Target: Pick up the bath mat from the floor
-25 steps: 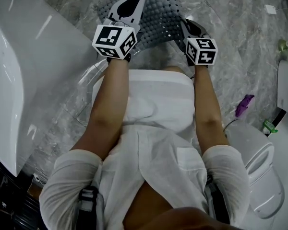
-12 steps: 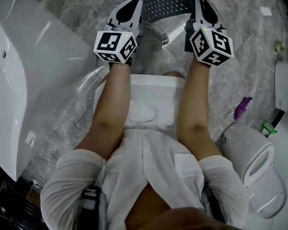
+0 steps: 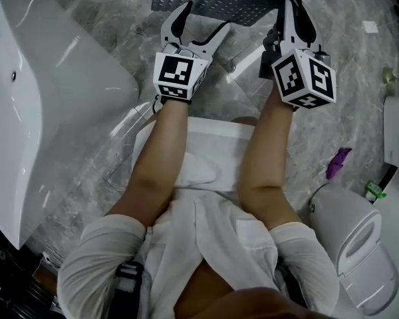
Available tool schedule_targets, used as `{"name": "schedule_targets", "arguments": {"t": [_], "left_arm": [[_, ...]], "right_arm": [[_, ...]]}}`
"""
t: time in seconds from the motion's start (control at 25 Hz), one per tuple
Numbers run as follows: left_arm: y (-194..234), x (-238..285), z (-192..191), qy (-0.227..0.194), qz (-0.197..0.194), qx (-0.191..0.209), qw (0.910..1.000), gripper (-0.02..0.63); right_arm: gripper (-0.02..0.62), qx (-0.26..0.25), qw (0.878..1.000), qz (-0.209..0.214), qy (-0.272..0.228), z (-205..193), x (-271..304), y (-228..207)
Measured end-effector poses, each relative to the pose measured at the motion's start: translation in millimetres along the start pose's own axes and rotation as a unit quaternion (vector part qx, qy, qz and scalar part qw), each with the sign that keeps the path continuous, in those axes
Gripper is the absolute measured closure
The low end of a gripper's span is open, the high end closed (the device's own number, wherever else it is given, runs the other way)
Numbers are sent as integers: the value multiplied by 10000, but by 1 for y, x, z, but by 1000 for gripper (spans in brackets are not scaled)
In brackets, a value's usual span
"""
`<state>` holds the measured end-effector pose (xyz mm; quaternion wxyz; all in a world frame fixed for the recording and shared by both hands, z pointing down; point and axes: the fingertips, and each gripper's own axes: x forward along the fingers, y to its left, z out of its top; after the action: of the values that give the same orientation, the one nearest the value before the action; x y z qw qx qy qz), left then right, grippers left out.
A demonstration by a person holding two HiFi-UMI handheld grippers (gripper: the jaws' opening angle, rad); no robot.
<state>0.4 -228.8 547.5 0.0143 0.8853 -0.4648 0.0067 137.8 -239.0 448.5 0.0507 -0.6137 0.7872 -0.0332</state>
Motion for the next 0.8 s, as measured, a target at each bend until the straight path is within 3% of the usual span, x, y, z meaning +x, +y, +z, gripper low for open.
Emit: {"name": "schedule_targets", "arguments": {"t": [0.08,0.2,0.32,0.48,0.52,0.56,0.64,0.68,0.76,0.8], "left_arm": [[6,5,-10,296,333,313,9985,167],[14,10,-20,633,602,465,9951,77],[11,13,-25,879,586,507,9931,61],[16,22,-15,880,333,287,9952,66],[16,23,-11,820,250,266,9960,83],[14,23,-6,730,191,257,9968,151],[11,18,6,510,158,274,9982,363],[10,16,10,413,166,301,9986,438],[10,13,16,277,221,299,9989,526],[11,12,17,244,270,266,9990,537]], "right_arm": [[540,-28,9999,170,-10,3,-1,7],[540,-30,9989,465,-92,10,-3,20],[540,-174,9953,920,-231,18,-10,40],[540,-328,9890,1383,-400,27,-14,60],[540,-316,9886,1406,-437,30,-14,62],[540,-286,9883,1422,-477,32,-15,62],[540,-214,9876,1454,-549,34,-15,63],[540,-179,9875,1458,-570,34,-15,63],[540,-136,9879,1432,-576,31,-14,62],[540,-137,9883,1409,-564,29,-12,60]]}}
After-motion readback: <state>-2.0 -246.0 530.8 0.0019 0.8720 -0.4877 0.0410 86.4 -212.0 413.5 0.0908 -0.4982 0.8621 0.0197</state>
